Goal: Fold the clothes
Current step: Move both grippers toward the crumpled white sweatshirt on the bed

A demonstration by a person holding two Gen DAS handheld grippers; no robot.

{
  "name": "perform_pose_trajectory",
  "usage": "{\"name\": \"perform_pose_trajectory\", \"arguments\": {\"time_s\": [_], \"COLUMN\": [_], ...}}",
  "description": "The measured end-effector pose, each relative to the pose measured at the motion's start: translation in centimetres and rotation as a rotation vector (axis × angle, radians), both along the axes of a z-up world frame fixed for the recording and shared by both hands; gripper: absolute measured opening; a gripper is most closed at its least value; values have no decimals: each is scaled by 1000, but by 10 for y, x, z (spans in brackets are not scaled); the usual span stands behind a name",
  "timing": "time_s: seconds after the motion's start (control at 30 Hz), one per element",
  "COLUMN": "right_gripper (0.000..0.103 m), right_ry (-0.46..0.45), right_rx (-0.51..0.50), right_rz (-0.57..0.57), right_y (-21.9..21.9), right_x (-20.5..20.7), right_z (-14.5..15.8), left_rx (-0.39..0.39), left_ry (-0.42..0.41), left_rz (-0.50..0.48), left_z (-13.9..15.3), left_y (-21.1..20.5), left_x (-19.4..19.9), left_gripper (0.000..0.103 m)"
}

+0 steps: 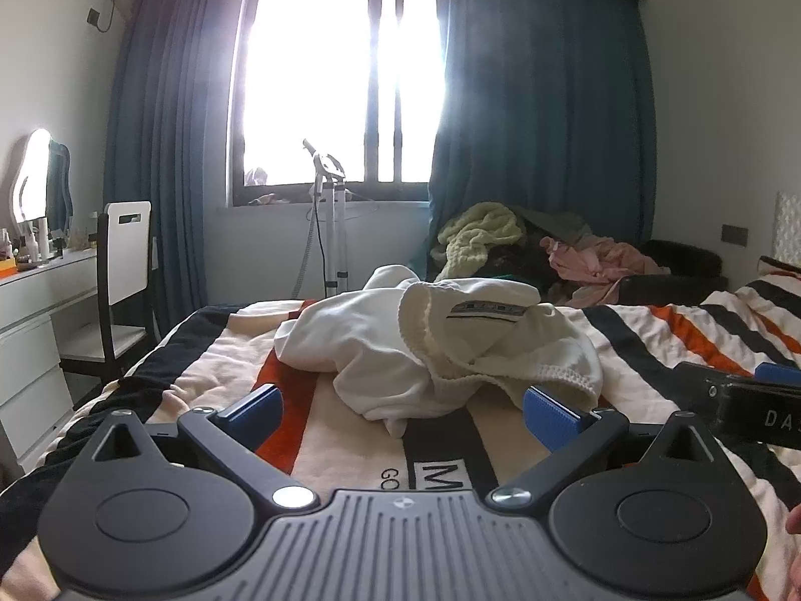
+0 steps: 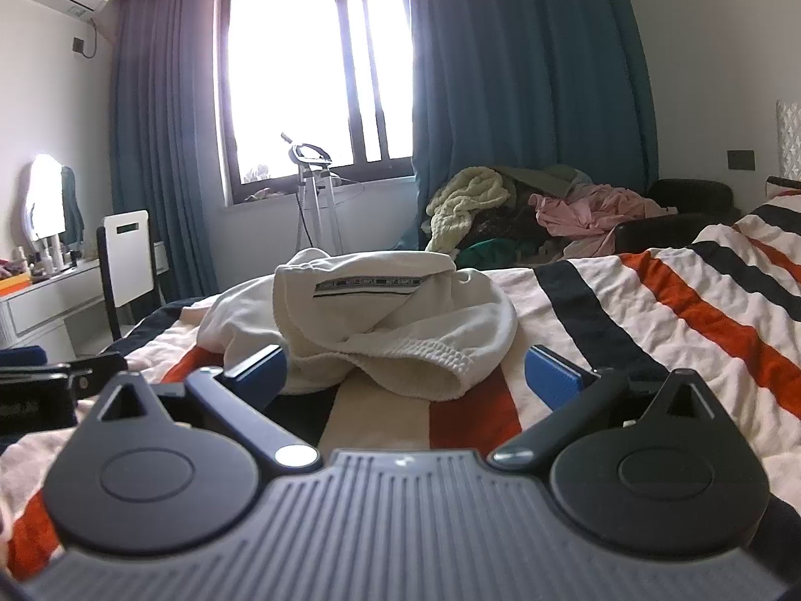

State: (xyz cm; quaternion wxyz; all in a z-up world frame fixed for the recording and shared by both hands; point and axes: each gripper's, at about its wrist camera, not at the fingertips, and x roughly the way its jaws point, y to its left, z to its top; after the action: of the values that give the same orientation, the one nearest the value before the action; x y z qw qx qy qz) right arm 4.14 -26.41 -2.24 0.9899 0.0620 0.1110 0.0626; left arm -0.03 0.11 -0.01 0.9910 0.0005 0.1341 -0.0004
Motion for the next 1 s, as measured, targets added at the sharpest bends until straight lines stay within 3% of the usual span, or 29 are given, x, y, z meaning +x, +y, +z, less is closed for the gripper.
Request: {"name": "perform_pose_trajectory", "arguments": {"time_s": [1.0], "right_gripper": [103], "right_ry": [-17], "right_rx": [12], "right_rz": [-4], "right_y": [-2], "right_x": [-2], "right_z": [1], "left_rx": [0], "left_ry": [20], "left_rz": [13], "left_z": [-2], "left_y": [-1], "left_x": [2], "left_gripper": [103]}}
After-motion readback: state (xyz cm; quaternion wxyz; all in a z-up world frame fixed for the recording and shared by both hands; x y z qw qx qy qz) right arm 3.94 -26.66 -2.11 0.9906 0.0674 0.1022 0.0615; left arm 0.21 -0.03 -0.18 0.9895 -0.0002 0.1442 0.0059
